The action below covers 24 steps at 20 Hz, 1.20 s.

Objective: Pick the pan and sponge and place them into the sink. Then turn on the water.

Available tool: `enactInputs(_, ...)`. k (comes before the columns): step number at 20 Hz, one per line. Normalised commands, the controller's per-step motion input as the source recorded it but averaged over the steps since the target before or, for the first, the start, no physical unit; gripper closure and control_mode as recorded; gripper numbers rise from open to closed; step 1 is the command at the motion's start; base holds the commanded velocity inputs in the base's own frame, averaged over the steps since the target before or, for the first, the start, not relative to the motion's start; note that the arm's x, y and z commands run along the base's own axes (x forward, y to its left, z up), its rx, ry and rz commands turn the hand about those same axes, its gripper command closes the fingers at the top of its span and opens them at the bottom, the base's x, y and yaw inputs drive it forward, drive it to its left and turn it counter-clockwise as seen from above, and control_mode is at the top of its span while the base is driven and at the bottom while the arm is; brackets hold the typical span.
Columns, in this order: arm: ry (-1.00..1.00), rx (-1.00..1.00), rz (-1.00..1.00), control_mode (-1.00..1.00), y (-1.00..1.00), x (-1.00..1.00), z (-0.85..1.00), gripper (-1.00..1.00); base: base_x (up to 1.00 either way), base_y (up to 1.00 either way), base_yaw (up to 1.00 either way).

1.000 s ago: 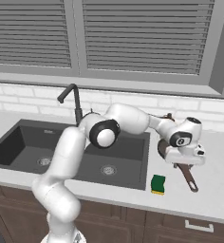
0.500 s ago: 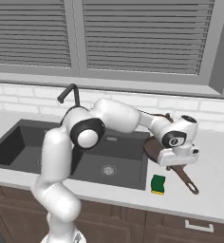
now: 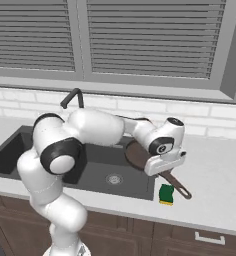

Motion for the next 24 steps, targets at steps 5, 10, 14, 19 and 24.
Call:
enactInputs(5, -0.01, -0.05, 0.12, -1.00, 1.00, -0.08, 0.02, 1.00, 0.00, 0.00, 0.00)
enactInputs(10, 0.07, -0.09, 0.08, -1.00, 0.89, 0.00, 0.06, 1.00, 0.00, 0.00, 0.00)
enactInputs(14, 0.09, -0.04, 0.02, -1.00, 0.72, 0.01, 0.00, 1.00, 0.00, 0.00, 0.00)
enactInputs(19, 0.14, 0.00, 0.00, -1.00, 0.41, 0.27, -0.06, 1.00, 0.00, 0.00, 0.00)
enactInputs(24, 0.10, 0.02, 0.00, -1.00, 0.33, 0.36, -0.04, 1.00, 0.00, 0.00, 0.00)
